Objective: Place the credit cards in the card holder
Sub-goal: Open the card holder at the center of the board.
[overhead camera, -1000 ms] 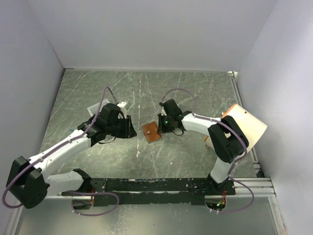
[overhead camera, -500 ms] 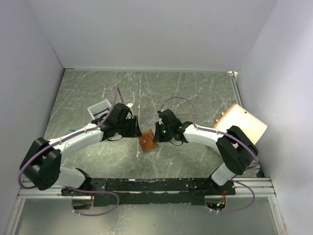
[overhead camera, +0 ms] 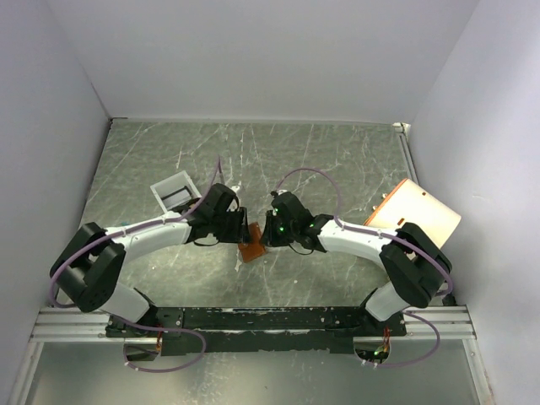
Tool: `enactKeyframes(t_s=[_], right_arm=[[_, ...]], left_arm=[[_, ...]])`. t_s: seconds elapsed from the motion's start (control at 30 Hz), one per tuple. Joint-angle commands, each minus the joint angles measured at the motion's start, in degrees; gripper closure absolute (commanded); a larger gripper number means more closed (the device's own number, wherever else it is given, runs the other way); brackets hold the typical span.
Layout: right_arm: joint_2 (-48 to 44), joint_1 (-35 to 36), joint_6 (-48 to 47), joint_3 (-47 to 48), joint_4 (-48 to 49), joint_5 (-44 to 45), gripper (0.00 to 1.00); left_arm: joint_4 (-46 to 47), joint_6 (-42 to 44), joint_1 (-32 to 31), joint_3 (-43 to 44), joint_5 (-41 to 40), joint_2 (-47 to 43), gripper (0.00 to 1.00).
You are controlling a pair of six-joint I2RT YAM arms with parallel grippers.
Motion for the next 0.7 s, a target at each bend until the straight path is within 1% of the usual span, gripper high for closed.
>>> enactKeyframes(t_s=[0.0, 0.2, 0.3, 0.43, 0.57, 0.67], right_arm=[[-1.1, 0.9, 0.7, 0.5, 1.7, 0.7, 1.0], [-1.1, 1.5, 0.3, 1.1, 1.4, 1.0, 1.0], [-1.2, 1.7, 0.3, 1.0, 1.5, 1.2, 1.0], [-1.4, 1.7, 0.2, 0.7, 1.6, 1.9, 1.0], [-0.9, 1.7, 0.0, 0.8, 1.3, 2.3, 1.0], [-0.8, 1.7, 0.1, 0.7, 1.6, 2.1, 1.0]], left_arm=[[3.7, 0.4, -0.4, 0.3, 0.5, 1.9, 0.49], [3.5, 1.7, -0.5, 0.2, -1.3, 5.6, 0.5], [4.0, 1.9, -0.6, -0.1, -2.1, 6.0, 0.53], [2.5, 2.4, -0.7, 0.0, -4.4, 6.6, 0.57], [1.9, 2.7, -0.9, 0.2, -4.9, 7.2, 0.65], [1.3, 2.8, -0.9, 0.6, -5.0, 7.1, 0.76]])
